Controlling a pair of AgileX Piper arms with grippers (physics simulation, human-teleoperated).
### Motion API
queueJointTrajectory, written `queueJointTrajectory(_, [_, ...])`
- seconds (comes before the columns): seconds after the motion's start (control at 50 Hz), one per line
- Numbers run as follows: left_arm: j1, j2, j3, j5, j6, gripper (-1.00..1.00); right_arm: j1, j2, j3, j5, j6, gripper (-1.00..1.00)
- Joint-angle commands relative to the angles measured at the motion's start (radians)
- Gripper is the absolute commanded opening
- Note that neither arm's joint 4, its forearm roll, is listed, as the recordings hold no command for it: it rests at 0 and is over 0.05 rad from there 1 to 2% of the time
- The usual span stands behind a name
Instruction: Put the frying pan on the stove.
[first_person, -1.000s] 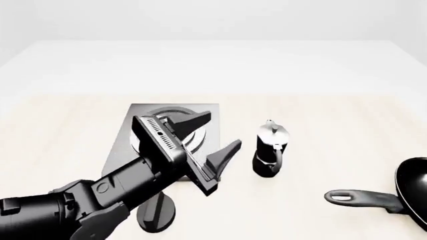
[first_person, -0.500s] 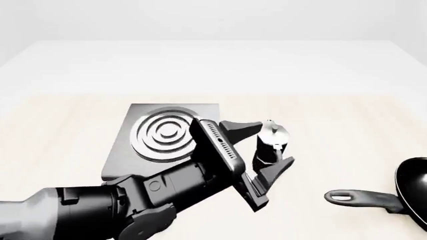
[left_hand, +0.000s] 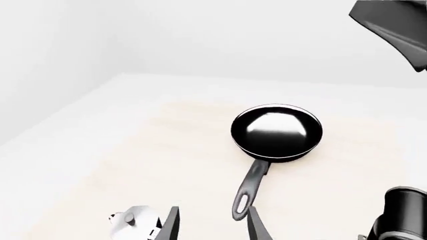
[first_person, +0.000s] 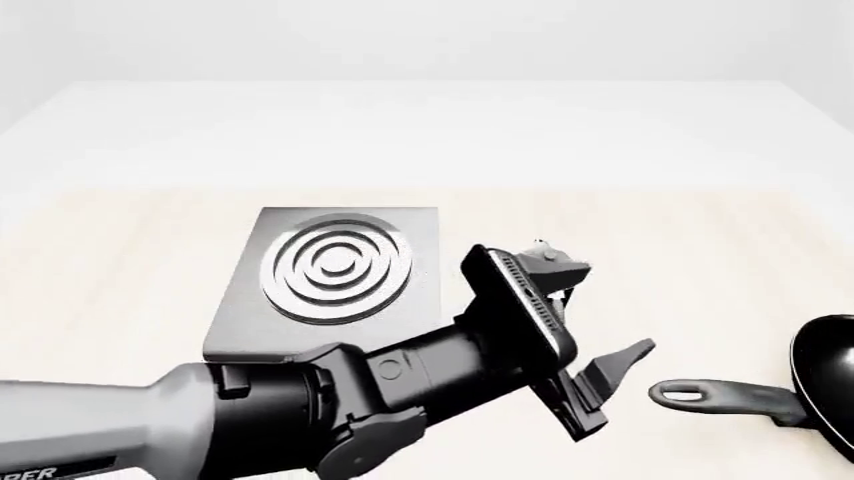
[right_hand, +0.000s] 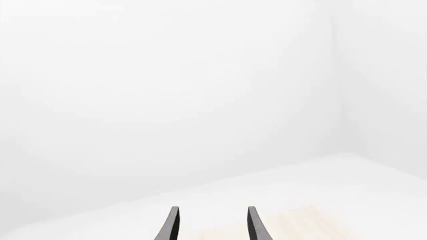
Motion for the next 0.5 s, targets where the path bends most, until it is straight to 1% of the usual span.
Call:
queueJointTrajectory(0.02, [-0.028,0.066,-0.086,0.058,0.018,1.0,-0.005,0.0,-0.019,0.011,0.006,1.0])
queueJointTrajectory(0.28, [-0.036,0.13,-0.165,0.105,0.025,1.0,-0.011,0.0,-0.025,0.014,0.011,1.0])
queueJointTrajectory(0.5, [-0.064,0.19,-0.25,0.163,0.035,1.0,-0.016,0.0,-0.029,0.013,0.019,1.0])
